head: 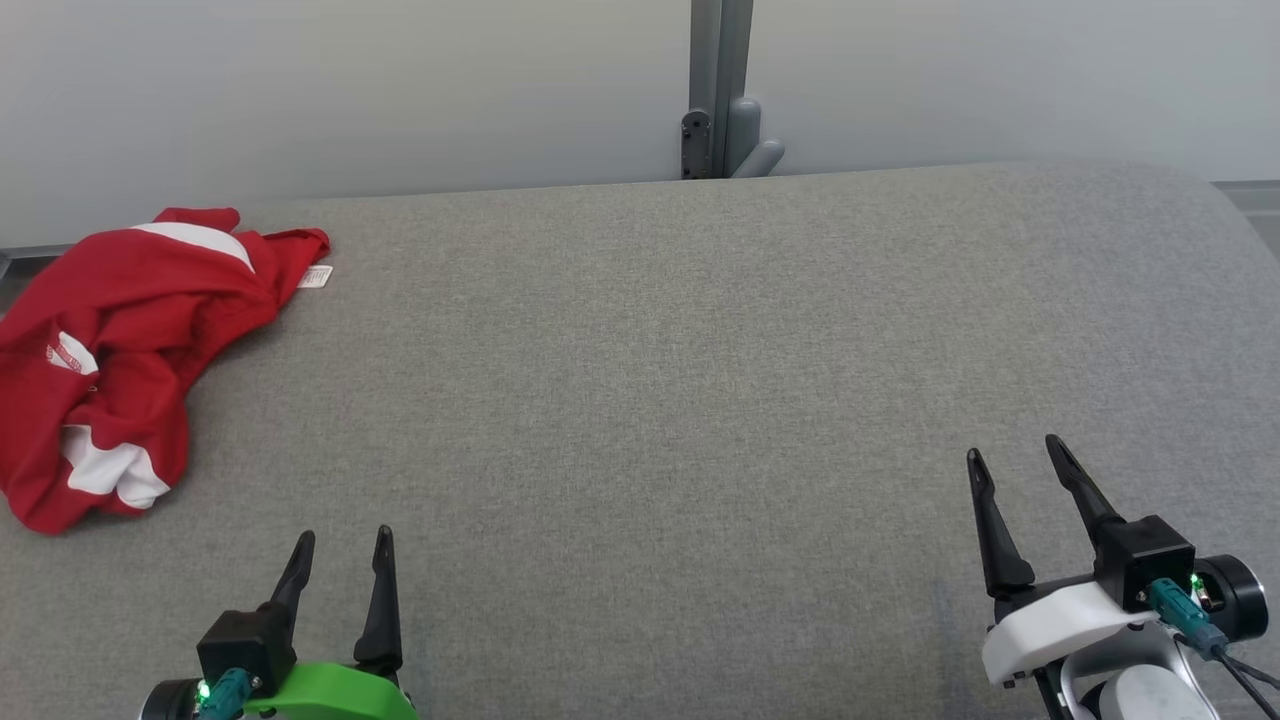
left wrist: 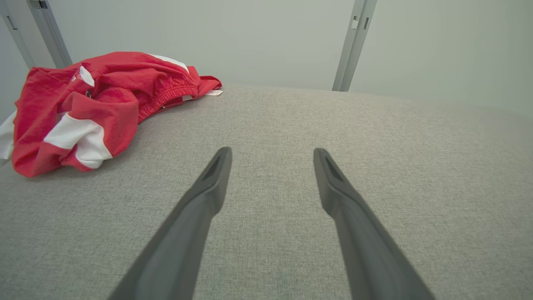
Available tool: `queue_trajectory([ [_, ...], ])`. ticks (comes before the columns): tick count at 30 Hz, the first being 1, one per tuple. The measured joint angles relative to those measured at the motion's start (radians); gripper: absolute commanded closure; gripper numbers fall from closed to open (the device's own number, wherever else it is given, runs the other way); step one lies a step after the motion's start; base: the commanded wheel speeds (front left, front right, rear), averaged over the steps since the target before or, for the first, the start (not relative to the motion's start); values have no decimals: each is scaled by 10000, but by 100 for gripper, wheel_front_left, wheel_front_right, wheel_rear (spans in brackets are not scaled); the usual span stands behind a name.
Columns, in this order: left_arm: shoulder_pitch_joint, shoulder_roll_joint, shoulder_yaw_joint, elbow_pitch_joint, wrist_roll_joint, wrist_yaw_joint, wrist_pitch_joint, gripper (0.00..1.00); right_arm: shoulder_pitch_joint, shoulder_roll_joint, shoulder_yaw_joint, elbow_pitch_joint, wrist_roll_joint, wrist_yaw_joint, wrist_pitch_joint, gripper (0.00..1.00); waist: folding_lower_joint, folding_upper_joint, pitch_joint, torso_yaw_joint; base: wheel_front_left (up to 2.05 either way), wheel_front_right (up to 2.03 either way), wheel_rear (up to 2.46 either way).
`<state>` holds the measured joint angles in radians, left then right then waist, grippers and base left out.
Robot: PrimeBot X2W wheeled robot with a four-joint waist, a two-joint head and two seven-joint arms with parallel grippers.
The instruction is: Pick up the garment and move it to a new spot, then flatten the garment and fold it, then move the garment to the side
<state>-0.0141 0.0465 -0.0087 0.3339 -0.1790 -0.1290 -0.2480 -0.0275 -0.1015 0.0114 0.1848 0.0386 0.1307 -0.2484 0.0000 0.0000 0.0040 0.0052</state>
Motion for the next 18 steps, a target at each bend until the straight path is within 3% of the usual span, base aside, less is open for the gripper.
queue_trajectory([
  [18, 52, 4, 125, 40, 341, -2, -146, 0, 65, 38, -182, 35, -364, 0, -142, 0, 0, 0, 43, 2, 0, 0, 0],
])
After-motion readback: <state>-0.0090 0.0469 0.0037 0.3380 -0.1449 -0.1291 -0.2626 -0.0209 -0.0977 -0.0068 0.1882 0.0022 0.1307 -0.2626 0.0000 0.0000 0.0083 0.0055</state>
